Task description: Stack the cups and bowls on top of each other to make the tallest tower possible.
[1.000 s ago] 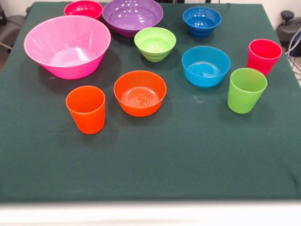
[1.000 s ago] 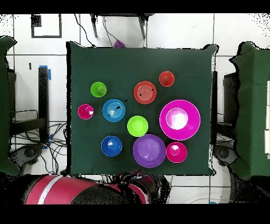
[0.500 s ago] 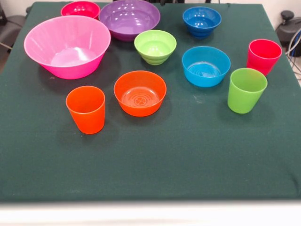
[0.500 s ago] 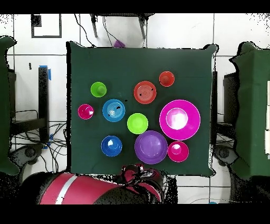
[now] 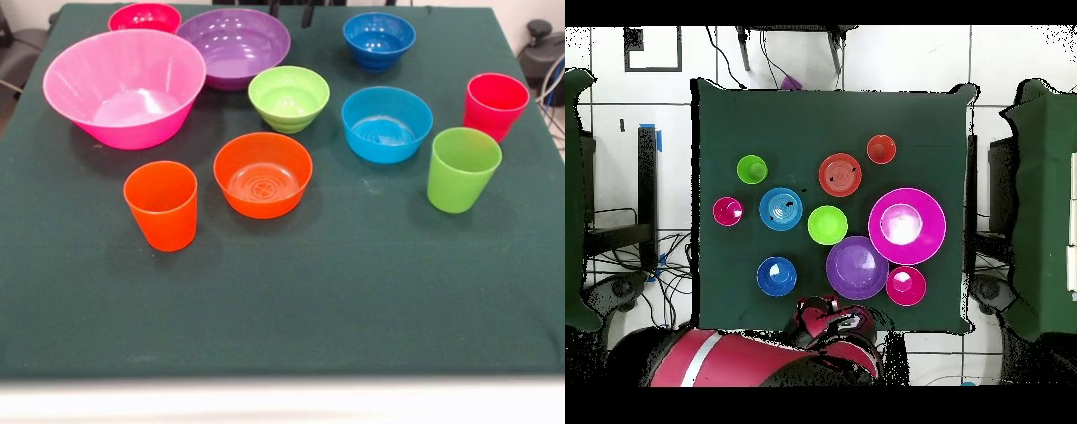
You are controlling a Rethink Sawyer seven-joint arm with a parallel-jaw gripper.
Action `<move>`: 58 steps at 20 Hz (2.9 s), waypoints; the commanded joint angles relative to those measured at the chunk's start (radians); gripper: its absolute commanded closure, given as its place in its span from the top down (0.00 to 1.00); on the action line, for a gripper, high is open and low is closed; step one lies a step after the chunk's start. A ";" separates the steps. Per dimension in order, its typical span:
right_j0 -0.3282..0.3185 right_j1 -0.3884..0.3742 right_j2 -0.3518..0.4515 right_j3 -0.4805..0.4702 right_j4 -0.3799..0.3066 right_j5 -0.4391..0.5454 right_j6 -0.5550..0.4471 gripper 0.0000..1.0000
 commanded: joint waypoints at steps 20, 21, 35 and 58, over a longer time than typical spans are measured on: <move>-0.087 -0.311 0.239 0.015 -0.067 0.384 -0.036 1.00; -0.087 -0.295 0.242 0.004 -0.074 0.372 -0.031 1.00; -0.024 -0.077 0.192 -0.142 -0.120 0.193 0.035 1.00; 0.055 -0.063 0.086 -0.263 -0.175 0.259 -0.019 1.00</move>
